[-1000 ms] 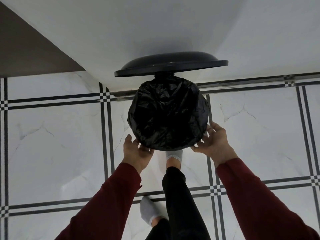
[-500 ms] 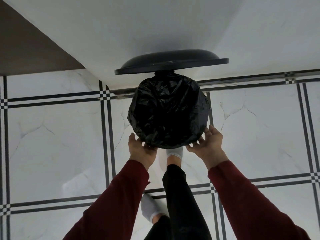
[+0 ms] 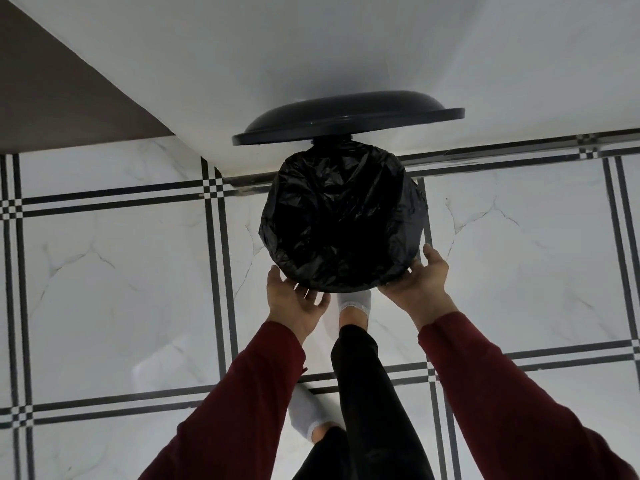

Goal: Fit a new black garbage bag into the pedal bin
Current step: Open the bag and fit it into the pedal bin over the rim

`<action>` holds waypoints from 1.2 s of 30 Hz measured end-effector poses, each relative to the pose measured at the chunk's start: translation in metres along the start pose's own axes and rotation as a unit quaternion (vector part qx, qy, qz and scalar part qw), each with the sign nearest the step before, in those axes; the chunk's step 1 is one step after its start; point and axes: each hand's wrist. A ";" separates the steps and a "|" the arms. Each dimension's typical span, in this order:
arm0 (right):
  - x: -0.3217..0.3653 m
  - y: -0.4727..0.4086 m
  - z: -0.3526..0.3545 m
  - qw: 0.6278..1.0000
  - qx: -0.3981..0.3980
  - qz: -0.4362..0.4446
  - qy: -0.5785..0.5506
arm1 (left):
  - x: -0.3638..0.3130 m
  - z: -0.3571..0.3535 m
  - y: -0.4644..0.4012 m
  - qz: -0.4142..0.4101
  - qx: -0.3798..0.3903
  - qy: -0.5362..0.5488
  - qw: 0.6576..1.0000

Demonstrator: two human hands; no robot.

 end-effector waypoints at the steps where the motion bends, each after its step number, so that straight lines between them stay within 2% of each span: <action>1: 0.001 0.000 -0.003 1.000 0.004 0.000 0.021 | -0.002 0.000 0.000 -0.004 0.006 0.008 1.000; 4: 0.007 0.003 -0.009 0.986 -0.038 -0.011 0.162 | -0.009 -0.001 -0.001 -0.015 -0.013 -0.042 0.999; 6: 0.016 0.006 -0.005 0.965 -0.083 0.001 0.249 | -0.015 -0.002 -0.002 -0.017 -0.080 -0.109 0.991; 8: 0.023 0.005 0.004 0.941 -0.117 0.080 0.306 | -0.022 -0.002 -0.002 -0.052 -0.154 -0.154 0.975; 10: 0.028 0.007 0.002 0.928 -0.148 0.175 0.294 | -0.031 -0.001 -0.004 -0.101 -0.195 -0.160 0.962; 13: 0.032 0.009 -0.020 0.943 -0.098 0.188 0.256 | -0.040 -0.007 -0.002 -0.106 -0.126 -0.087 0.983; 16: 0.029 0.004 -0.037 0.952 -0.059 0.131 0.270 | -0.041 -0.014 -0.004 -0.093 -0.056 -0.057 0.992; 19: 0.034 -0.001 -0.046 0.972 0.003 0.075 0.222 | -0.041 -0.025 -0.004 -0.084 -0.022 -0.045 0.995; 23: 0.046 -0.002 -0.053 0.976 -0.024 0.012 0.214 | -0.043 -0.031 -0.006 -0.076 -0.024 -0.051 0.996; 25: 0.047 -0.004 -0.052 0.982 0.009 0.024 0.185 | -0.045 -0.029 -0.008 -0.084 -0.017 -0.061 0.994; 30: 0.045 -0.004 -0.042 0.989 0.013 0.052 0.134 | -0.047 -0.020 -0.008 -0.087 -0.029 -0.063 0.994; 36: 0.046 0.000 -0.050 0.982 -0.019 0.048 0.180 | -0.045 -0.024 -0.012 -0.085 -0.007 -0.085 0.993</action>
Point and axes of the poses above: each hand's wrist, its own y-axis away from the middle knuckle, its own z-axis out of the back of the hand, x = y × z, and after that the axes turned 9 degrees about x, right-handed
